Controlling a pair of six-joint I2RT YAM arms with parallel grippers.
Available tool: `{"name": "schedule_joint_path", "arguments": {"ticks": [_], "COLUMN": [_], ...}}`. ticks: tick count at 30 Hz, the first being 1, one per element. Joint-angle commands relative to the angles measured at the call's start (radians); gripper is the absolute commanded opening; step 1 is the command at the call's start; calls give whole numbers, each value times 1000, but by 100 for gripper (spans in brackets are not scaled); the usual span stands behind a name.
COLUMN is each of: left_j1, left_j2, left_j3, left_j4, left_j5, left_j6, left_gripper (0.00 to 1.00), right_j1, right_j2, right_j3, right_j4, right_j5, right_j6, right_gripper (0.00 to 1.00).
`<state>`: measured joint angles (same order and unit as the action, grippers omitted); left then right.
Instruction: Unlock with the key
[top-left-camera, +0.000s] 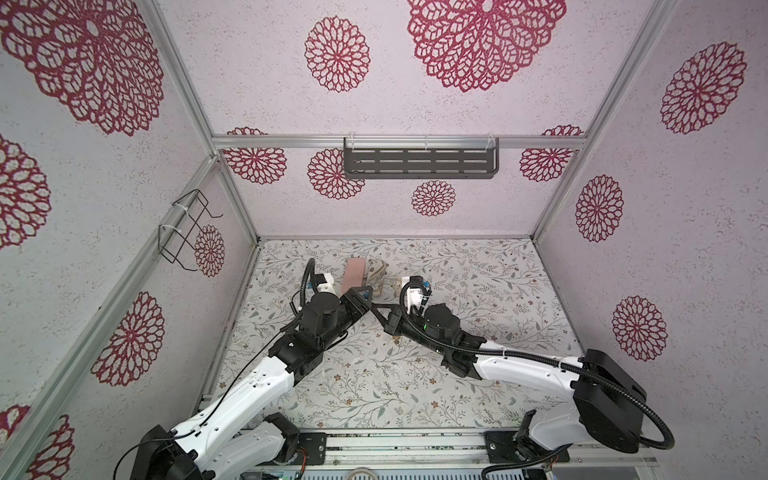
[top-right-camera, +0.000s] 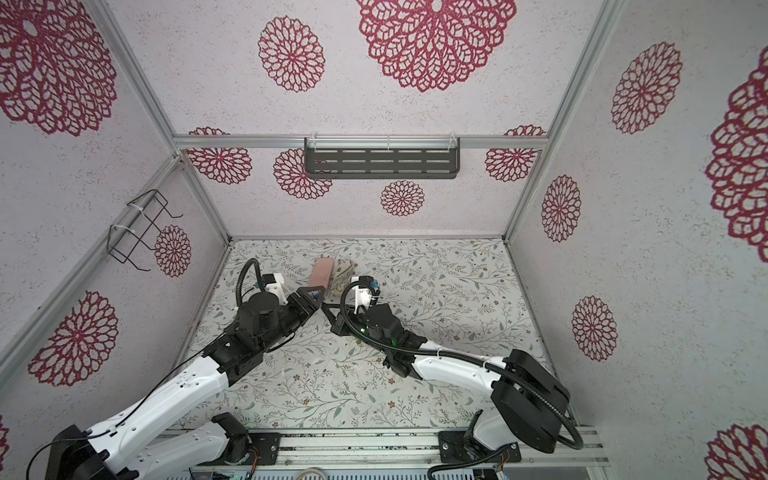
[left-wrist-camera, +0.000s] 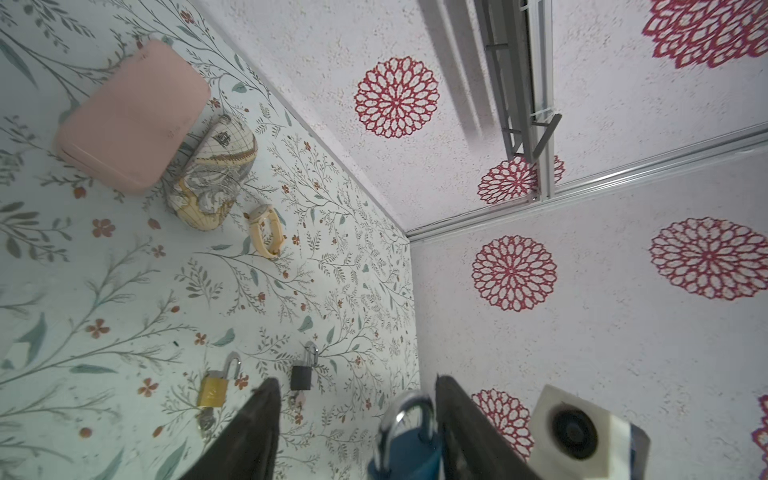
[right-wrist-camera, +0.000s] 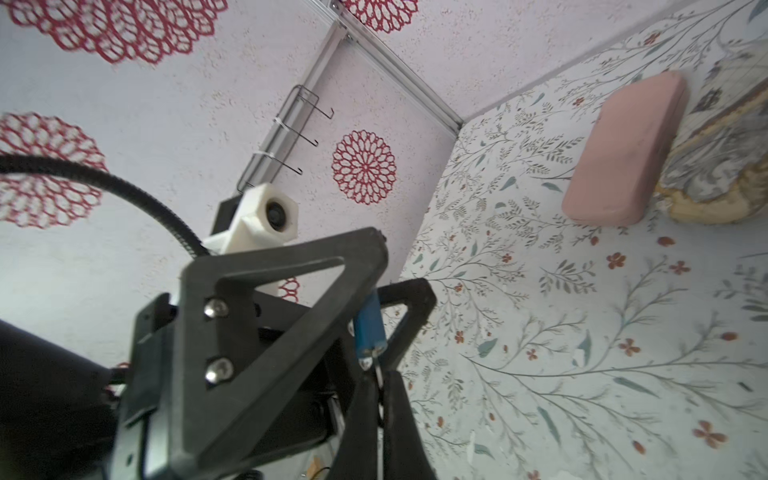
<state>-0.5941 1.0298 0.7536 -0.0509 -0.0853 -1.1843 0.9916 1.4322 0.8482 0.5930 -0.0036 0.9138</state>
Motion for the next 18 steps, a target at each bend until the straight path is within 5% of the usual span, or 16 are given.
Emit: {"name": "schedule_joint_path", "arguments": {"ticks": [1, 9, 18], "left_j1": [11, 11, 9], "left_j2": [3, 108, 147], "left_j3": [70, 213, 206], "left_j4": [-94, -299, -247], "left_j5": [28, 42, 87], "left_j6": [76, 104, 46], "left_gripper": [66, 65, 57], "right_j1": [4, 6, 9], "right_j2": [-51, -52, -49], "right_j3": [57, 115, 149], "right_j4": [-151, -256, -301], "right_j5": [55, 103, 176], "right_j6": [-188, -291, -372], "right_gripper": [0, 0, 0]}}
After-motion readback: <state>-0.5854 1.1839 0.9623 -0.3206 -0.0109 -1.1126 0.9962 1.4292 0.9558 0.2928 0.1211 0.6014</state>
